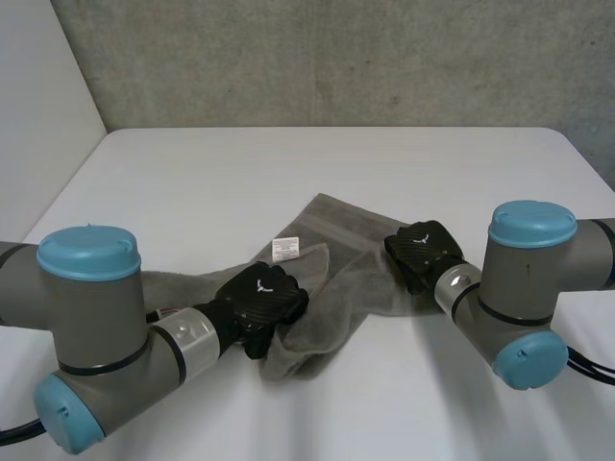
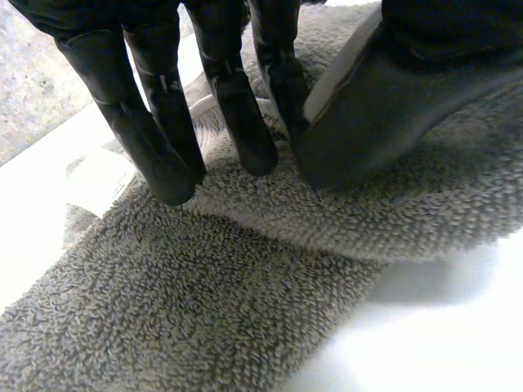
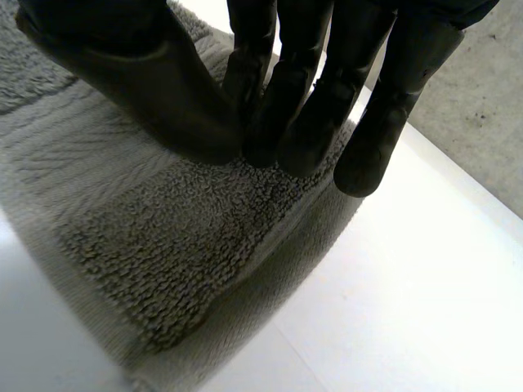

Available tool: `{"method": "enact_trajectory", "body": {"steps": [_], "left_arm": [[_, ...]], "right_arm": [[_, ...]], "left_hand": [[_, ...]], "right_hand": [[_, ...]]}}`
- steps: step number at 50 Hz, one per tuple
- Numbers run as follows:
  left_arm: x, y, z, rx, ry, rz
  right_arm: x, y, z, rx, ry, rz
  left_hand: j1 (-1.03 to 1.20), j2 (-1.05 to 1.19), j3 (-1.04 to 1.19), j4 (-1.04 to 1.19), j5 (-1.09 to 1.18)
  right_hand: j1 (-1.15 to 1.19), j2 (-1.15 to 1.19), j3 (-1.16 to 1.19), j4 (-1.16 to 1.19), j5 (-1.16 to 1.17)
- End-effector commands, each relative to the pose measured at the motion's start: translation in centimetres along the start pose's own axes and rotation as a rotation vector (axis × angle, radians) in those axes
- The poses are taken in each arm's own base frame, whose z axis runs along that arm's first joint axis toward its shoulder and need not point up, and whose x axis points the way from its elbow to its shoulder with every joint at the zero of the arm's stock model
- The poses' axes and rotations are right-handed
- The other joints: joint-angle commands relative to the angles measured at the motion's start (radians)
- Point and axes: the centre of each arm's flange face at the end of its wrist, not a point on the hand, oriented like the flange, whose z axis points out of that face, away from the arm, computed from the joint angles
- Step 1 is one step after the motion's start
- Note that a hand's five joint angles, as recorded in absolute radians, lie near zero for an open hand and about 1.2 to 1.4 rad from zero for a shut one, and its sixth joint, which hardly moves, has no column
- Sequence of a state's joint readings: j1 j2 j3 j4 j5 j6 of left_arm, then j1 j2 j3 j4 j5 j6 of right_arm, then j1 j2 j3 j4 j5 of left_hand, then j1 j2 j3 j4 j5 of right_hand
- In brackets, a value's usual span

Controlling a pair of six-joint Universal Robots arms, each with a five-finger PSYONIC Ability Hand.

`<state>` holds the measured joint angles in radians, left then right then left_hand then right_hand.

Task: Fold the towel.

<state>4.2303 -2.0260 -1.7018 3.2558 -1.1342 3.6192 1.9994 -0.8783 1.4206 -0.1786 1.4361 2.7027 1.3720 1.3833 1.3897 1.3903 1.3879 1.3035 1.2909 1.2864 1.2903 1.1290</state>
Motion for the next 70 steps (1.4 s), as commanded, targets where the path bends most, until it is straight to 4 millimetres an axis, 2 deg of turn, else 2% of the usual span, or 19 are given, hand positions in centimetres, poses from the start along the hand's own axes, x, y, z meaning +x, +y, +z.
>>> {"method": "enact_trajectory", "body": {"steps": [1,3,4,5,7,12,13,15,16,18,24,33,42,60,64,66,68,69,70], "left_arm": [[-0.8,-1.0,0.2,0.034,-0.029,-0.003],[-1.0,-1.2,0.2,0.04,-0.035,-0.009],[-1.3,-1.3,0.3,0.044,-0.043,-0.019],[-1.3,-1.3,0.3,0.044,-0.043,-0.019],[-1.7,-1.5,0.2,0.046,-0.064,-0.036],[-2.0,-2.0,-0.3,0.056,-0.083,-0.032],[-2.0,-2.0,-0.3,0.056,-0.083,-0.032],[-1.6,-1.9,-0.4,0.053,-0.075,-0.031],[-1.6,-1.9,-0.4,0.053,-0.075,-0.031],[-1.2,-1.8,-0.5,0.051,-0.064,-0.031],[-1.2,-1.7,-0.5,0.051,-0.063,-0.025],[-1.2,-1.0,0.3,0.049,-0.063,-0.02],[-1.5,-0.7,0.7,0.044,-0.066,-0.022],[-1.9,-0.4,1.7,0.035,-0.072,0.028],[-1.9,-0.2,1.9,0.031,-0.069,0.033],[-1.9,-0.2,2.0,0.033,-0.07,0.034],[-2.0,-0.2,2.1,0.031,-0.069,0.033],[-2.0,-0.2,2.1,0.031,-0.069,0.033],[-2.0,-0.1,2.2,0.027,-0.068,0.031]], "right_arm": [[0.4,0.2,0.0,-0.024,0.002,0.007],[0.4,0.0,-0.2,-0.026,0.001,0.007],[0.5,-0.1,-0.5,-0.035,-0.003,0.009],[0.5,-0.1,-0.5,-0.035,-0.003,0.009],[0.9,-1.2,-1.4,-0.025,-0.006,0.013],[0.9,-2.5,-3.2,-0.016,-0.035,0.015],[0.9,-2.5,-3.2,-0.016,-0.035,0.015],[0.4,-2.3,-4.0,-0.021,-0.077,0.03],[0.4,-2.3,-4.0,-0.021,-0.077,0.03],[-0.1,-2.1,-4.7,-0.018,-0.112,0.037],[-0.7,-1.4,-4.8,-0.019,-0.129,0.038],[-1.5,0.0,-3.6,-0.013,-0.134,0.042],[-1.4,-0.4,-3.1,0.022,-0.114,0.035],[-3.1,-0.5,-1.5,0.04,-0.131,0.016],[-3.0,-0.6,-1.1,0.041,-0.115,0.014],[-2.9,-0.7,-1.1,0.043,-0.107,0.013],[-2.7,-0.9,-0.9,0.046,-0.094,0.012],[-2.7,-0.9,-0.9,0.046,-0.094,0.012],[-2.7,-0.9,-0.9,0.047,-0.09,0.011]], "left_hand": [[0.024,0.013,0.006,0.006,-0.166],[0.024,0.013,0.007,0.006,-0.166],[0.024,0.013,0.007,0.006,-0.166],[0.024,0.013,0.007,0.006,-0.166],[0.024,0.013,0.007,0.006,-0.166],[0.024,0.013,0.007,0.006,-0.166],[0.024,0.013,0.007,0.006,-0.166],[-0.317,-0.328,-0.334,-0.335,-0.507],[-0.319,-0.33,-0.336,-0.337,-0.509],[-0.541,-0.553,-0.559,-0.56,-0.732],[-0.574,-0.586,-0.592,-0.593,-0.765],[-0.624,-0.635,-0.642,-0.642,-0.815],[-0.618,-0.63,-0.636,-0.637,-0.809],[-0.583,-0.594,-0.601,-0.601,-0.773],[-0.483,-0.495,-0.501,-0.502,-0.674],[-0.323,-0.334,-0.34,-0.341,-0.513],[-0.269,-0.281,-0.287,-0.288,-0.46],[-0.269,-0.28,-0.287,-0.287,-0.459],[-0.182,-0.193,-0.199,-0.2,-0.372]], "right_hand": [[0.093,0.105,0.11,0.106,0.093],[0.093,0.105,0.11,0.106,0.093],[-0.098,-0.085,-0.081,-0.085,-0.098],[-0.1,-0.087,-0.083,-0.087,-0.1],[-0.784,-0.771,-0.767,-0.771,-0.784],[-0.904,-0.892,-0.887,-0.891,-0.904],[-0.904,-0.892,-0.887,-0.891,-0.904],[-0.904,-0.892,-0.887,-0.891,-0.904],[-0.904,-0.892,-0.887,-0.891,-0.904],[-0.901,-0.889,-0.884,-0.888,-0.902],[-0.901,-0.889,-0.884,-0.888,-0.902],[-0.89,-0.877,-0.873,-0.877,-0.89],[-0.852,-0.839,-0.834,-0.838,-0.852],[-0.799,-0.786,-0.782,-0.785,-0.799],[-0.587,-0.575,-0.57,-0.574,-0.587],[-0.464,-0.451,-0.447,-0.451,-0.464],[-0.16,-0.148,-0.143,-0.147,-0.16],[-0.159,-0.146,-0.142,-0.145,-0.159],[0.039,0.052,0.056,0.052,0.039]]}}
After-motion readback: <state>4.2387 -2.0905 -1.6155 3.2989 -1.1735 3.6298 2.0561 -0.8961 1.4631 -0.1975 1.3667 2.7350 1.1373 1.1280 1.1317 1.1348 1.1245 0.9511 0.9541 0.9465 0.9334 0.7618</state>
